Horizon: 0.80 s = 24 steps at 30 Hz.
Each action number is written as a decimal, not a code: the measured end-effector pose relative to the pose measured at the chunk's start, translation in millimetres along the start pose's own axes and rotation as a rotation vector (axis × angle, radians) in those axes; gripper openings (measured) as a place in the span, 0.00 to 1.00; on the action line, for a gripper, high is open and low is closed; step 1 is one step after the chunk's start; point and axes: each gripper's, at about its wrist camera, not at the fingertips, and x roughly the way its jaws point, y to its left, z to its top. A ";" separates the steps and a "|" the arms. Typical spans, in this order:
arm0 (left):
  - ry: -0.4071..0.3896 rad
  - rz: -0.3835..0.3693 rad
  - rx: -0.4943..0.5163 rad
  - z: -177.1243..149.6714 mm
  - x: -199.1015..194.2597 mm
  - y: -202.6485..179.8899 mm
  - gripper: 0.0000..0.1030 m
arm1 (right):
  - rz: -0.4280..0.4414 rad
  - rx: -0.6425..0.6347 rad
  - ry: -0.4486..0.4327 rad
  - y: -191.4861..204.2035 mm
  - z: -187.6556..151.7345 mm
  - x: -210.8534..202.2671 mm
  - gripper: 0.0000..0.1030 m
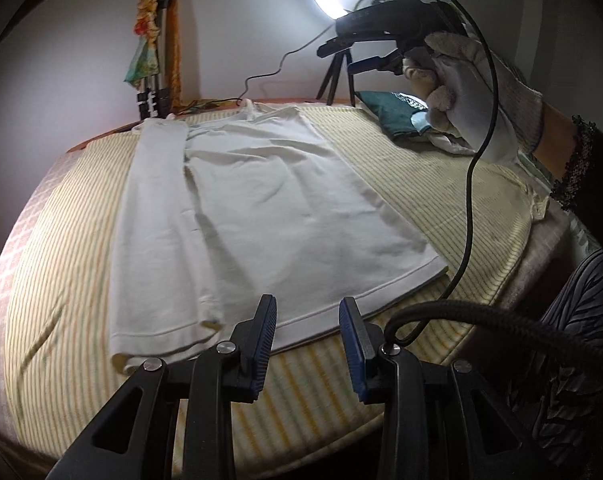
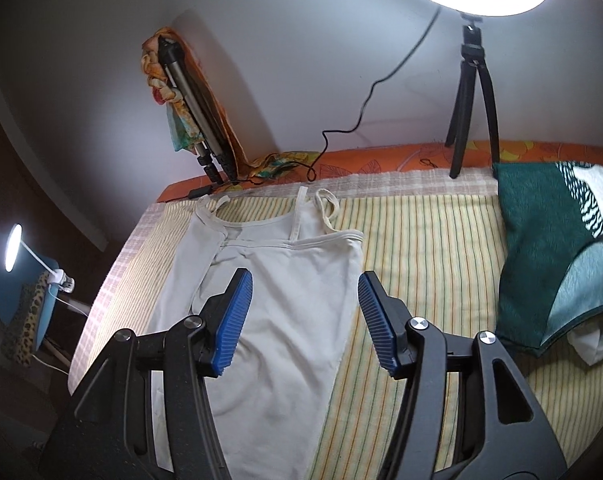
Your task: Fold small clothes
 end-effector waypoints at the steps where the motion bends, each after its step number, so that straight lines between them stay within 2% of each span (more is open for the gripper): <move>1: 0.003 0.000 0.013 1.7 3.8 -5.4 0.32 | 0.001 0.007 0.011 -4.9 -1.1 2.8 0.56; 13: 0.057 -0.150 0.067 21.4 41.8 -60.8 0.32 | -0.019 0.016 0.034 -50.4 -0.1 6.4 0.56; 19: 0.091 -0.184 0.083 26.2 60.2 -82.0 0.33 | -0.023 0.023 0.070 -62.9 -2.1 25.4 0.56; 24: 0.105 -0.164 0.127 29.1 73.1 -94.9 0.33 | -0.006 0.027 0.096 -65.0 0.5 46.2 0.56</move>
